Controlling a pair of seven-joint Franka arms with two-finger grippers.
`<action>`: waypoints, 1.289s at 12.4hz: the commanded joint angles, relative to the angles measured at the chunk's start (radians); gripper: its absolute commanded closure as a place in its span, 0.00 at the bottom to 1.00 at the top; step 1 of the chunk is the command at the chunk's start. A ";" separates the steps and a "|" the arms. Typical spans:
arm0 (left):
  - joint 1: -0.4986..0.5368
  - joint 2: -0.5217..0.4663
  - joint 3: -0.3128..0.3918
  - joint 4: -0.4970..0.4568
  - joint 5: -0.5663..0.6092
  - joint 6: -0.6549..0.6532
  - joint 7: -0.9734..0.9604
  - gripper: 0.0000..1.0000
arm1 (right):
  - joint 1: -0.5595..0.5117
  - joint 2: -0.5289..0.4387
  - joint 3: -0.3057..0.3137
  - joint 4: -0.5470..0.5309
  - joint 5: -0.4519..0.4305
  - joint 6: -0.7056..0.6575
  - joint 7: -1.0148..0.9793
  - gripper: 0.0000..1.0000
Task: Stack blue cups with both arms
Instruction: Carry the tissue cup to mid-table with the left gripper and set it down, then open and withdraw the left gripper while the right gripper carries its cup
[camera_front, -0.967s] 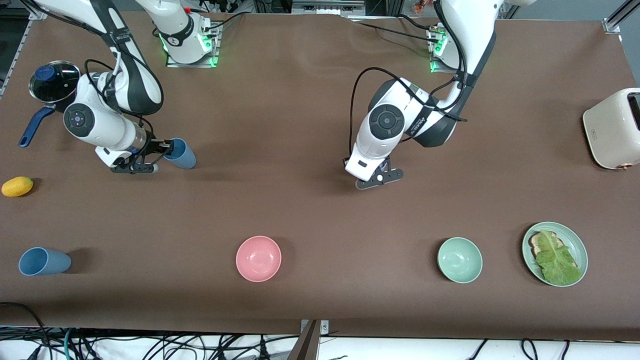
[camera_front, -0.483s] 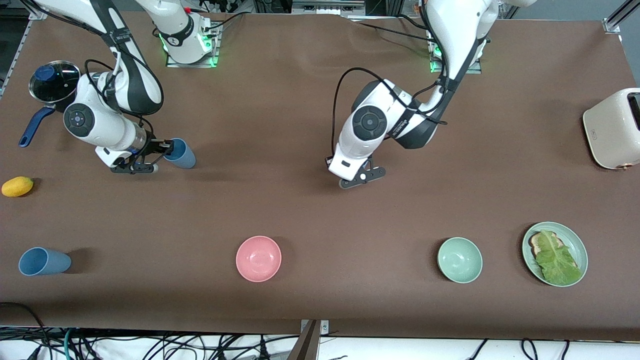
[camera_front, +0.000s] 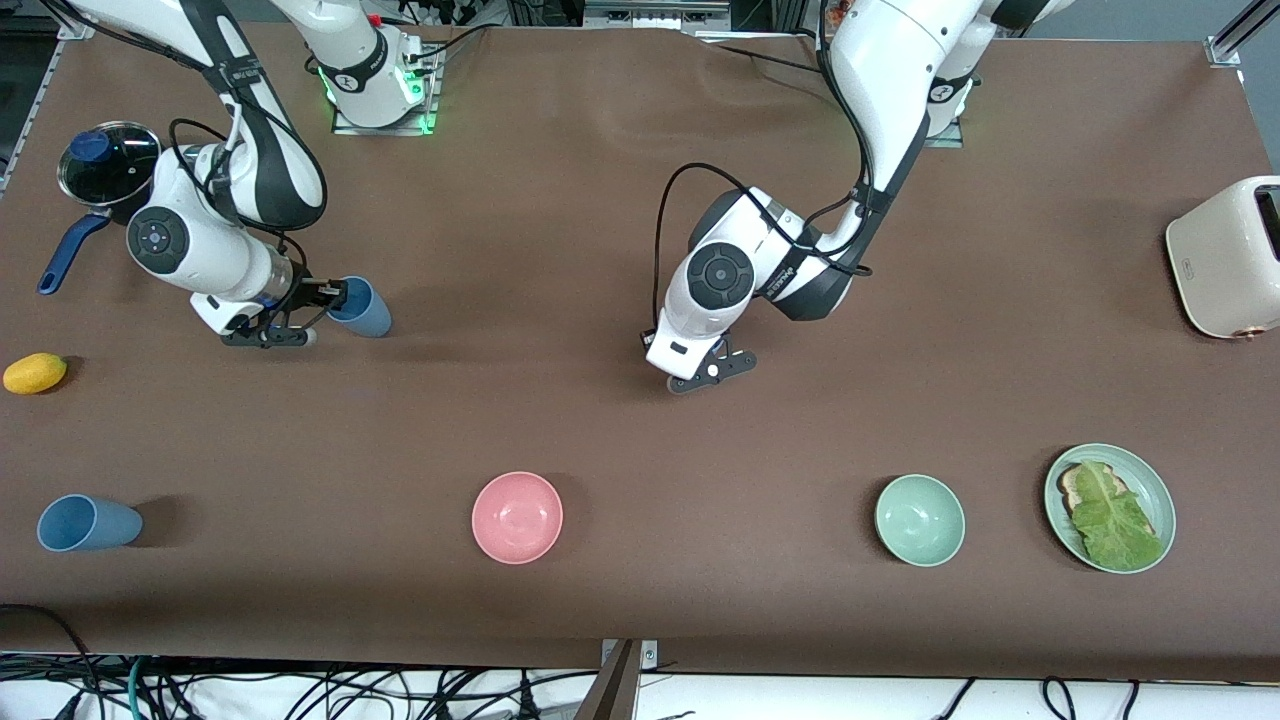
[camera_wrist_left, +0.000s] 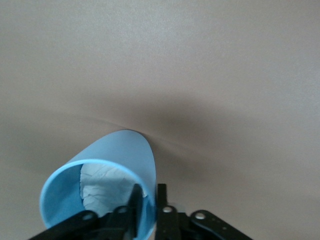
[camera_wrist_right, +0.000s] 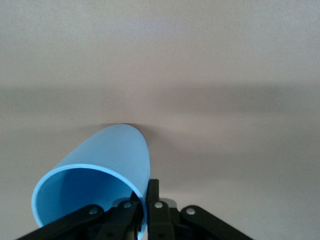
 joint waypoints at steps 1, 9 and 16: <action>-0.020 -0.002 0.018 0.037 -0.011 -0.027 0.001 0.00 | -0.008 -0.004 0.002 0.071 -0.010 -0.083 0.003 1.00; 0.149 -0.075 0.028 0.181 -0.021 -0.336 0.174 0.00 | 0.098 0.016 0.009 0.433 -0.008 -0.447 0.124 1.00; 0.370 -0.118 0.033 0.171 -0.011 -0.490 0.495 0.00 | 0.396 0.143 0.009 0.700 0.012 -0.562 0.616 1.00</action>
